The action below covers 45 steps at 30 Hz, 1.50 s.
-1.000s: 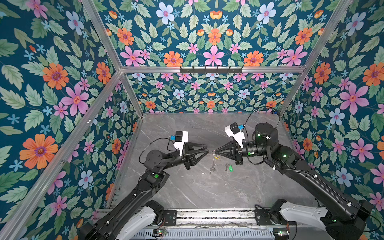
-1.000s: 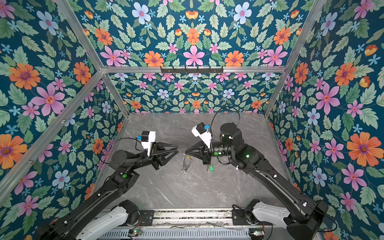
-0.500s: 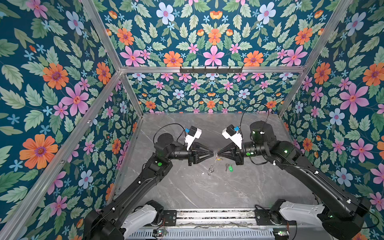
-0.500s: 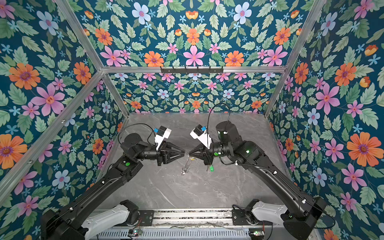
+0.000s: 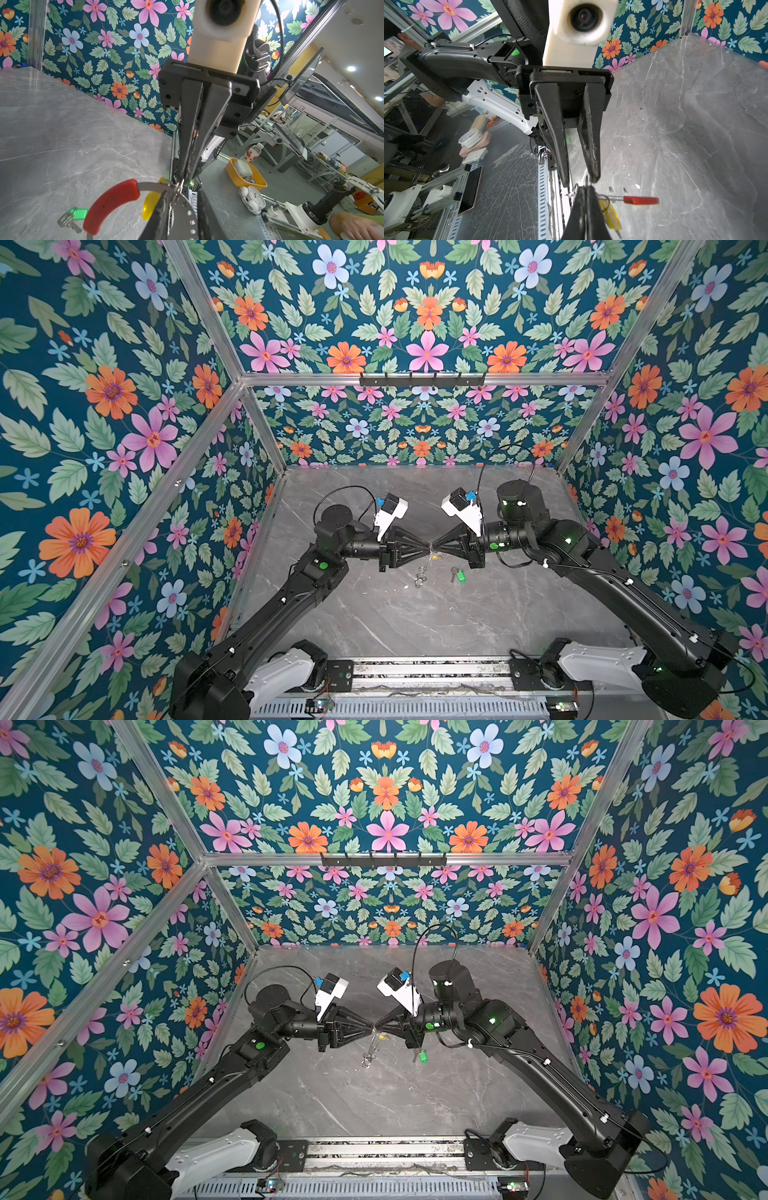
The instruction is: Remove the keys from the keyring
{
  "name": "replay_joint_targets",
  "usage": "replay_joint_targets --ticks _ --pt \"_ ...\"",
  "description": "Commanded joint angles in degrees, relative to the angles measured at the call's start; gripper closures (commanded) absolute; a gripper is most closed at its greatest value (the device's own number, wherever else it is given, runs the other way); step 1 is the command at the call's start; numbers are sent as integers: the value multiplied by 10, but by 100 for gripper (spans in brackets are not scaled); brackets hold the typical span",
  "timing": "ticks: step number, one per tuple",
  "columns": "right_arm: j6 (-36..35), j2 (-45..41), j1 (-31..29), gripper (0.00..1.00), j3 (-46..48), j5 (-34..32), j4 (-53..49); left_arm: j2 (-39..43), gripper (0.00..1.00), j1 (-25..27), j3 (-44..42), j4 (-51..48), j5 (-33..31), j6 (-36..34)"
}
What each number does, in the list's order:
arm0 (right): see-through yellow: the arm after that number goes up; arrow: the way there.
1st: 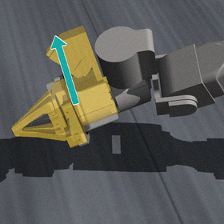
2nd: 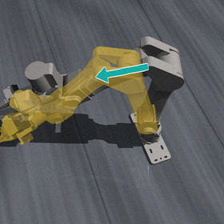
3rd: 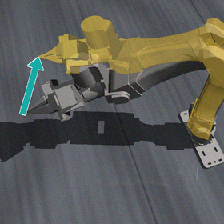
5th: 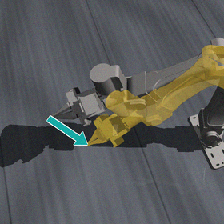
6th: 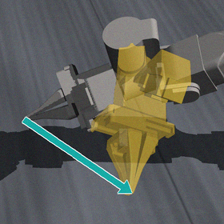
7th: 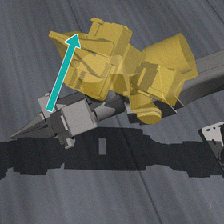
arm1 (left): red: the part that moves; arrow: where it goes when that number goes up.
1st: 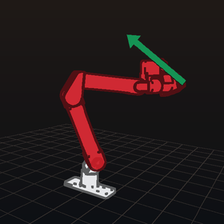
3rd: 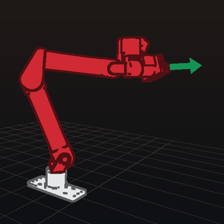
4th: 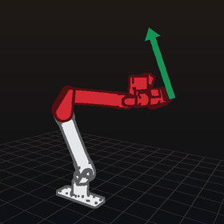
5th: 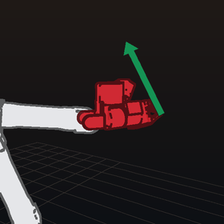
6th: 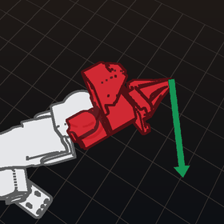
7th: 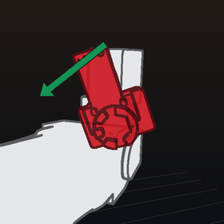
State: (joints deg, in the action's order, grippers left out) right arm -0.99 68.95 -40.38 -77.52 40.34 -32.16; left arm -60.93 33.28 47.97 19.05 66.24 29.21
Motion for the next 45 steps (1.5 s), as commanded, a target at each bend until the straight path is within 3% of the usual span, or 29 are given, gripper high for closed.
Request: replay_joint_targets --ticks 1,13,14,18,23,28,41,45 --pt "12 1 -2 100 0 6 29 1 79 0 4 2 9 -13" --pt "29 -3 -4 100 11 -9 63 10 100 3 3 -3 -1 -24" --pt "31 -9 -4 98 17 -11 71 14 100 3 4 -8 -4 -30" --pt "41 -57 -4 68 68 -61 130 36 100 1 -2 -17 -29 -52" --pt "43 -104 -5 57 151 -72 200 52 100 2 -20 46 -30 -28" --pt "42 -118 -5 50 193 -8 248 47 100 2 -32 114 -2 13" --pt "41 -71 -7 48 171 59 244 36 100 2 -42 184 8 66" --pt "45 -62 -8 60 167 69 245 38 100 2 -45 188 -6 66"
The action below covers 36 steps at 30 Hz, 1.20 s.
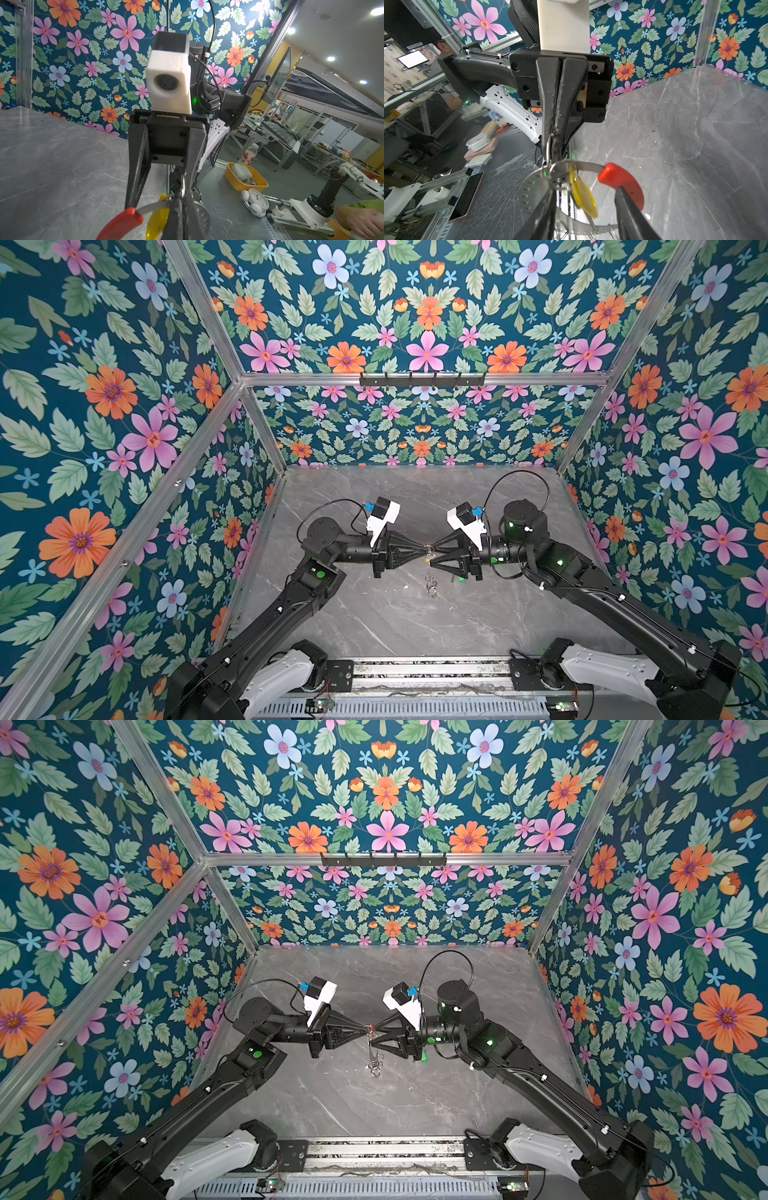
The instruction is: Remove the keys from the keyring
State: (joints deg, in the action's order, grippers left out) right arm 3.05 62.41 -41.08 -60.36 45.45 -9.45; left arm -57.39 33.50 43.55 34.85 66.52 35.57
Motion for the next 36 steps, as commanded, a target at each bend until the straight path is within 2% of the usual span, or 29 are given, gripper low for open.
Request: replay_joint_targets --ticks 1,8,9,19,31,33,36 --pt "4 4 -1 65 -5 19 17 4 100 -1 -1 30 -12 1" --pt "6 9 -2 98 -5 20 18 11 100 -1 -8 33 -45 -2" --pt "8 10 -2 100 -5 21 18 14 100 -1 -9 37 -54 0" --pt "6 34 -18 100 -11 27 24 30 100 0 -40 117 -111 27" --pt "10 42 -22 100 -6 14 23 21 100 0 -54 151 -103 34" --pt "15 36 -21 82 -4 11 27 18 100 0 -61 163 -103 39" --pt "10 23 -16 66 0 -3 14 18 100 0 -65 167 -103 39"
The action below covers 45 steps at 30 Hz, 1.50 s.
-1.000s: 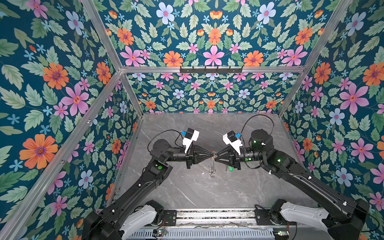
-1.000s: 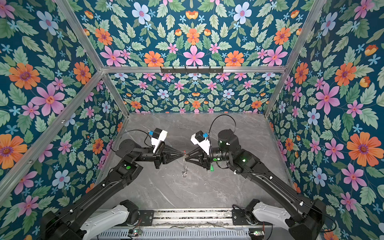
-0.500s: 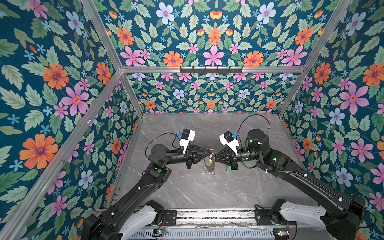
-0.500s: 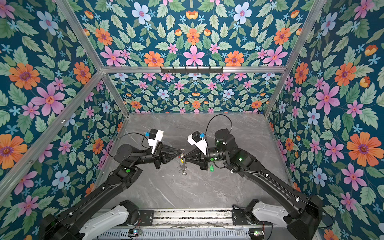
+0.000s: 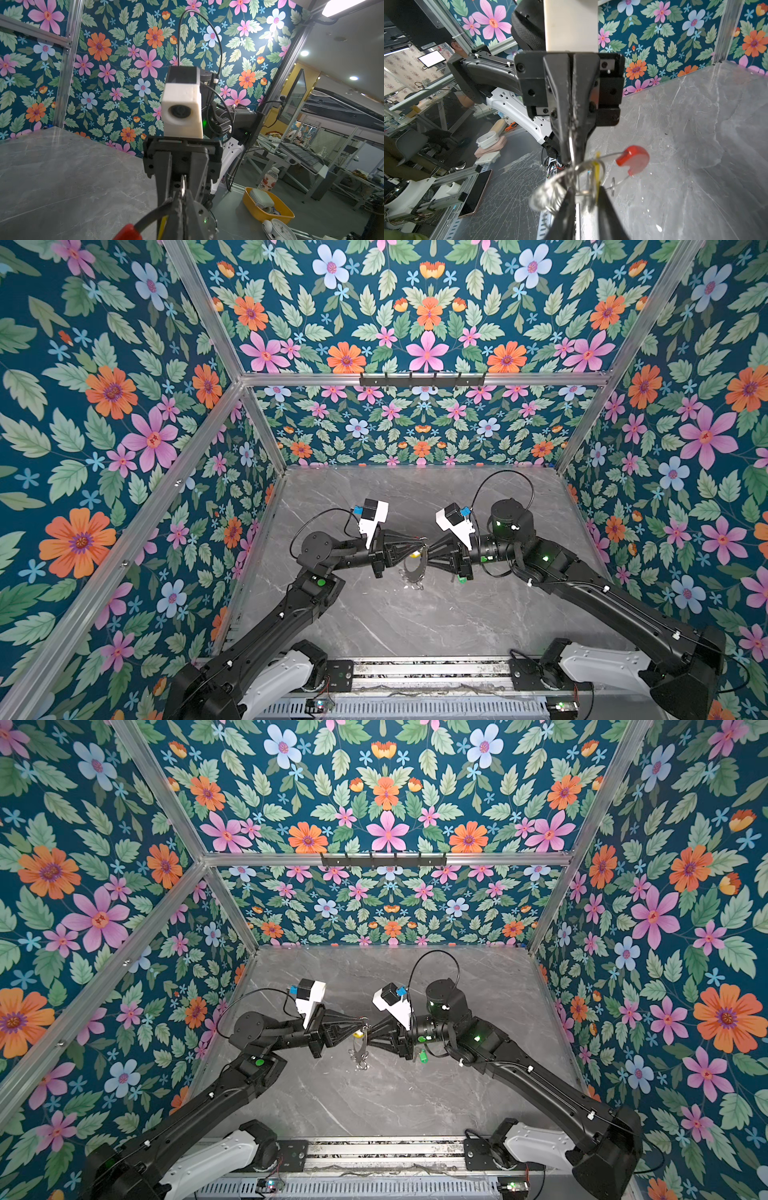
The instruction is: Remove the keys from the keyring
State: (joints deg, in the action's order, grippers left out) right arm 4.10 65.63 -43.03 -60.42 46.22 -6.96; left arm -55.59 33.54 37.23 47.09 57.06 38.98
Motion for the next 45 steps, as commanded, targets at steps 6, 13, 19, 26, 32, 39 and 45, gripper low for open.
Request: replay_joint_targets --ticks 6,13,19,26,32,39,45 --pt "13 -53 46 55 14 -12 -7 7 100 -1 -2 30 -7 -6" --pt "84 -96 100 51 15 -13 52 14 100 -2 -4 9 -12 -25" --pt "191 -76 101 50 23 27 194 15 100 -1 -6 6 -21 -33" --pt "193 -19 65 52 -8 70 206 20 100 -1 -6 -2 -34 -42" --pt "170 -2 47 61 -20 56 168 22 100 -1 -8 -7 -43 -45" --pt "160 13 39 69 -27 56 143 28 100 -1 -9 -11 -55 -50" --pt "157 14 38 83 -28 55 140 25 100 -2 -9 -11 -55 -50"
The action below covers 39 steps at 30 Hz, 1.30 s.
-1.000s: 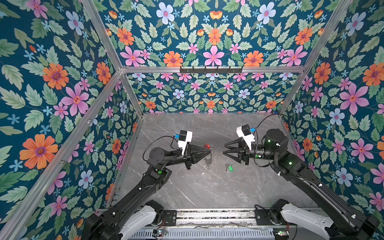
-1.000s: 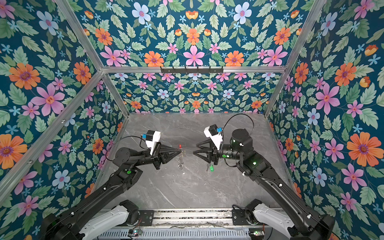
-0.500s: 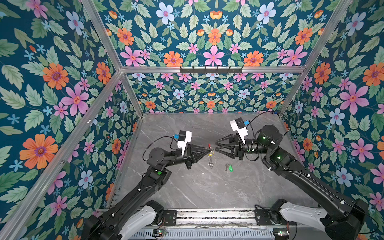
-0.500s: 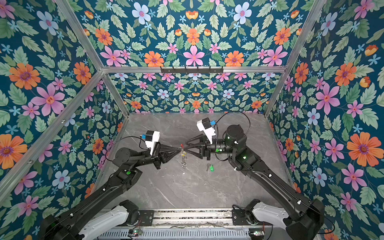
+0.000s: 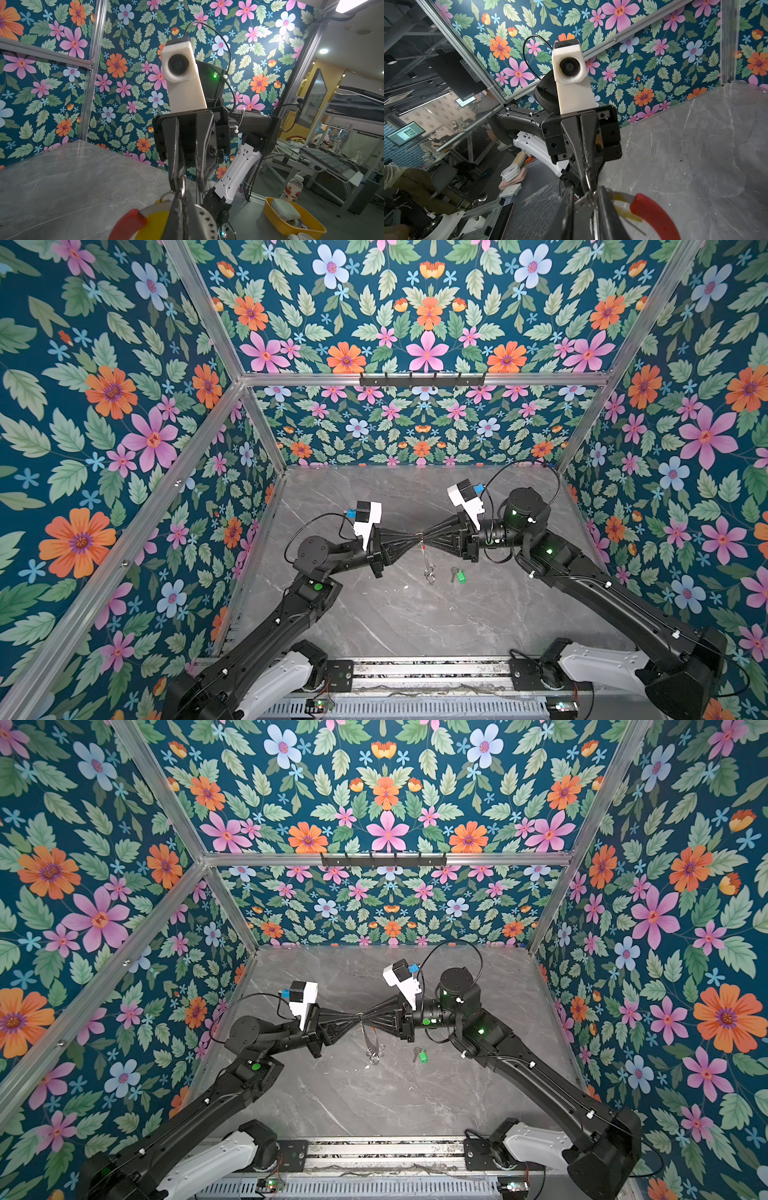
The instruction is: Remove the keys from the keyring
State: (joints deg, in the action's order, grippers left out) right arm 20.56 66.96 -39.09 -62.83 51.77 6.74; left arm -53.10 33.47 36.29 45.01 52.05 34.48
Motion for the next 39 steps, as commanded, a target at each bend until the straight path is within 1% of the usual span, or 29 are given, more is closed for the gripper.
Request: replay_joint_targets --ticks 1,5,8,10,11,13,18,22,25,28,39 --pt "-9 1 0 86 -4 -2 2 0 100 -1 0 10 -5 -5" --pt "-9 2 -1 100 -4 -6 0 -5 100 -1 2 11 0 1" --pt "-28 -3 -1 100 -15 -23 -34 -9 100 -1 5 9 8 12" --pt "-57 -8 -1 100 -30 -35 -84 -5 81 -1 16 -30 12 9" --pt "-73 -9 -1 100 -42 -36 -117 -1 76 -2 21 -54 16 3" --pt "-109 -7 -1 100 -65 -40 -194 4 72 -3 34 -112 25 -16" --pt "-194 1 -1 100 -113 -72 -340 -12 73 -6 96 -266 58 -76" --pt "-231 8 -1 100 -141 -96 -409 -36 71 -6 138 -326 105 -97" --pt "-240 14 -1 100 -153 -103 -430 -56 70 -5 160 -362 132 -110" --pt "-241 21 -1 100 -159 -106 -436 -68 70 4 166 -363 142 -112" --pt "-236 31 -2 100 -164 -104 -430 -92 81 21 183 -383 146 -131"
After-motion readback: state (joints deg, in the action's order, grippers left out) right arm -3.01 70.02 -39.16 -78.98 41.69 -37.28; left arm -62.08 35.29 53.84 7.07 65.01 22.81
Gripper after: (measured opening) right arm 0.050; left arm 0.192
